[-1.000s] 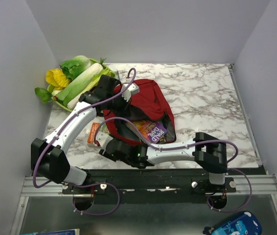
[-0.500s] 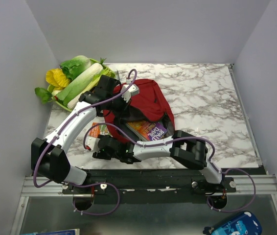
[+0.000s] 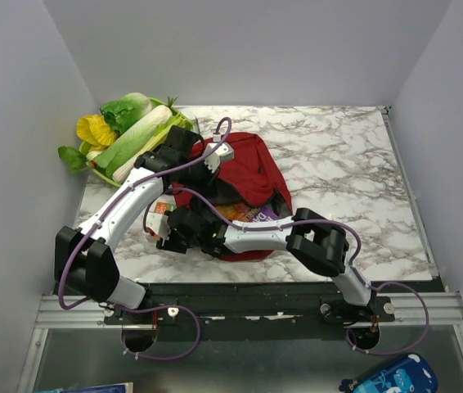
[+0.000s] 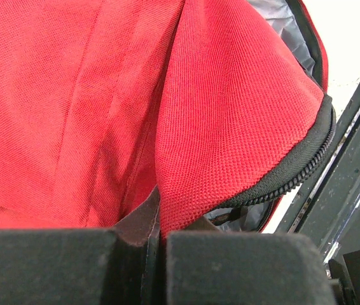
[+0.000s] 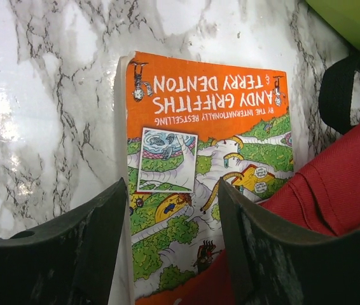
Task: Pack the student bag
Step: Pick up the book from the center of the board.
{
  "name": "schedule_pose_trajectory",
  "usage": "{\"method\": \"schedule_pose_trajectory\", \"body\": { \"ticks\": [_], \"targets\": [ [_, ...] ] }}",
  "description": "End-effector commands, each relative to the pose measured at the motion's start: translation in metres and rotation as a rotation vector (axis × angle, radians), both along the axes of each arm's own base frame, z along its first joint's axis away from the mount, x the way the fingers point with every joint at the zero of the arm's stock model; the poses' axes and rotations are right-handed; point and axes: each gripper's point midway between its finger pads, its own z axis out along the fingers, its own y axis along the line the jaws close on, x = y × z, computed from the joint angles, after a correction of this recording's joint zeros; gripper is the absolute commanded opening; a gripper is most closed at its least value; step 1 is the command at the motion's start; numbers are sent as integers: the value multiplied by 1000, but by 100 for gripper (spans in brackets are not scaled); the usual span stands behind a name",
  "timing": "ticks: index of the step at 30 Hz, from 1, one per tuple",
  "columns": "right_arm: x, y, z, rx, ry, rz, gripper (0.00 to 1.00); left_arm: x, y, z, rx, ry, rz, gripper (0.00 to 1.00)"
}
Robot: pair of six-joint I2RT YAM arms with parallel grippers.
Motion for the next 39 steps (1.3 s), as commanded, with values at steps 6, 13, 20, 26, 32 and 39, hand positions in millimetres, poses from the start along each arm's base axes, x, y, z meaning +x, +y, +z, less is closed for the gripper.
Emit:
{"method": "schedule_pose_trajectory", "body": {
  "ticks": [6,13,20,26,32,39],
  "targets": [
    [0,13,0,-24,5,75,66,3,0,6,-7,9,-14,1],
    [12,15,6,-9,21,51,55,3,0,5,-1,5,-19,1],
    [24,12,7,-19,-25,5,33,4,-1,7,-7,2,-21,1],
    [37,9,18,26,-83,-72,32,3,-1,7,-8,2,-21,1],
    [31,16,21,42,-132,-49,39,1,0,6,-8,1,-22,1],
    [20,19,5,4,-173,-43,52,-1,3,4,1,2,-24,1]
  ]
}}
